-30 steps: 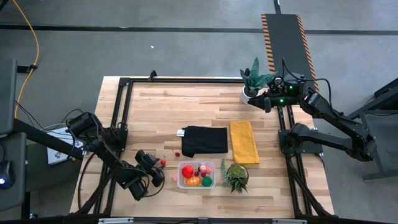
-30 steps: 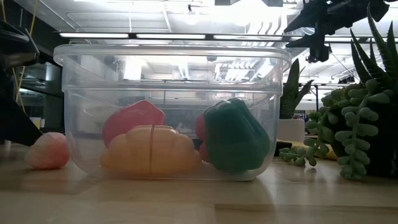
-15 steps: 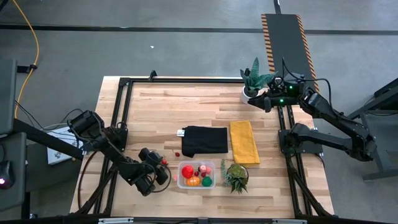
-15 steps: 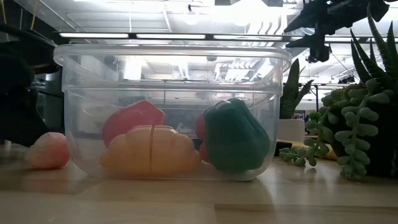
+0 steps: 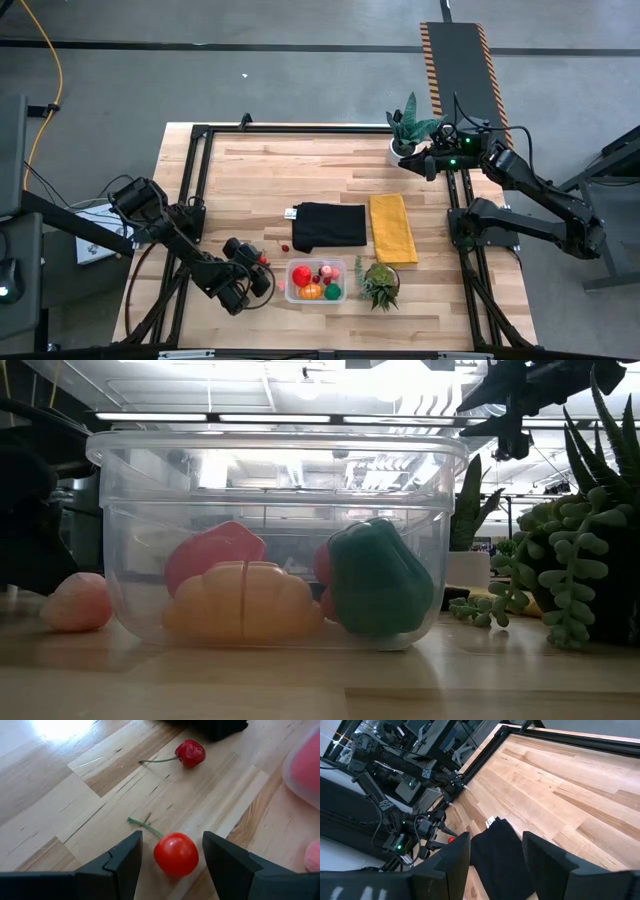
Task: Pick and placing Produce into tupperware
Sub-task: Put the bottom red cherry into the transparent bin
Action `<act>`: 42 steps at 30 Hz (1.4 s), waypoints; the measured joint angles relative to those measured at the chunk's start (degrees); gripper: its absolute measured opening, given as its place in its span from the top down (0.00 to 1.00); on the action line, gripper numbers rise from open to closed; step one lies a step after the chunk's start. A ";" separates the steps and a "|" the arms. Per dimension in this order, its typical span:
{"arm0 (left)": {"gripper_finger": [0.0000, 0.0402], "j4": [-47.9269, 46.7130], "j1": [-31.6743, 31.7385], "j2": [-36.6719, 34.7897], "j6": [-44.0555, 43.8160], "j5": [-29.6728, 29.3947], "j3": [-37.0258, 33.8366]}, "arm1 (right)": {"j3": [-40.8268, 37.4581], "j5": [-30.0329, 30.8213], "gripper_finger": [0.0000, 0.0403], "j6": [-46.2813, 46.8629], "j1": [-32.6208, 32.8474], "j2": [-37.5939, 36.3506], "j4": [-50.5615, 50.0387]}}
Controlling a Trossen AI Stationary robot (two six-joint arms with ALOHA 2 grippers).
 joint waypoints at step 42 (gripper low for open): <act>0.71 -2.93 -0.02 -8.89 0.03 0.57 0.00 | -0.02 0.03 0.57 -0.70 0.01 0.00 -0.02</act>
